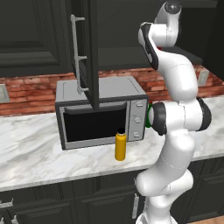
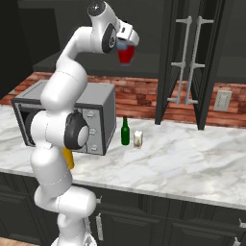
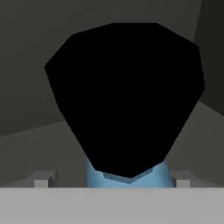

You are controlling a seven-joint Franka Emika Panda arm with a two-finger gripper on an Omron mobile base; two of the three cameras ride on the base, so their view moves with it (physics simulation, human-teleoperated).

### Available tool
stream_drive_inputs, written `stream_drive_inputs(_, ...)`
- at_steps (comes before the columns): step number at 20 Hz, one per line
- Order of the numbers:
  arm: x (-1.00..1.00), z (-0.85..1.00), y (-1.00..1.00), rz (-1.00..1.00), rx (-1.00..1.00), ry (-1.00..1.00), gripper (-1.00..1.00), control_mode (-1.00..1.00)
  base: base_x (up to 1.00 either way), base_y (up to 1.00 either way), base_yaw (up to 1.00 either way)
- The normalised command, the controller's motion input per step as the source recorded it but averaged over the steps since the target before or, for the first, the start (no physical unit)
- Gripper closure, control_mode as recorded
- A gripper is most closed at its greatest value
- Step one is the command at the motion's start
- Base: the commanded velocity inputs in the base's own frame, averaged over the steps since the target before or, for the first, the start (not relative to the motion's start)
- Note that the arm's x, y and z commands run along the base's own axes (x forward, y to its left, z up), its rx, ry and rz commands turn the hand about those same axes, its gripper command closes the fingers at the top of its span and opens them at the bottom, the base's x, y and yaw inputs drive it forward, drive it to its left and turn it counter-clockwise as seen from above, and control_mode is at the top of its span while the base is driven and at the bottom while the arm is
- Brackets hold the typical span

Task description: Sort all alcoholic drinks to one cabinet, and non-alcoholic drinks to the other.

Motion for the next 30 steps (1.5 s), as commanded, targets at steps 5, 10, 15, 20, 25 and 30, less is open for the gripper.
stream_drive_inputs(5,0.05,-0.05,0.00,0.00,0.00,-0.18,-1.00,-1.00,0.00,0.00,0.00)
stream_drive_inputs(10,0.04,-0.01,0.00,0.00,0.00,-0.18,-1.00,-1.00,0.00,0.00,0.00)
stream_drive_inputs(15,0.01,0.01,0.00,0.00,0.00,-0.09,-1.00,-1.00,0.00,0.00,0.00)
stream_drive_inputs(20,-0.10,0.22,-0.06,-0.01,0.00,-0.02,-1.00,-1.00,0.00,0.00,0.00)
stream_drive_inputs(25,-0.51,0.31,-0.19,-0.01,0.02,0.03,-1.00,-1.00,0.00,0.00,0.00)
stream_drive_inputs(30,-0.62,0.15,-0.14,-0.01,0.00,0.05,-1.00,-1.00,0.00,0.00,0.00)
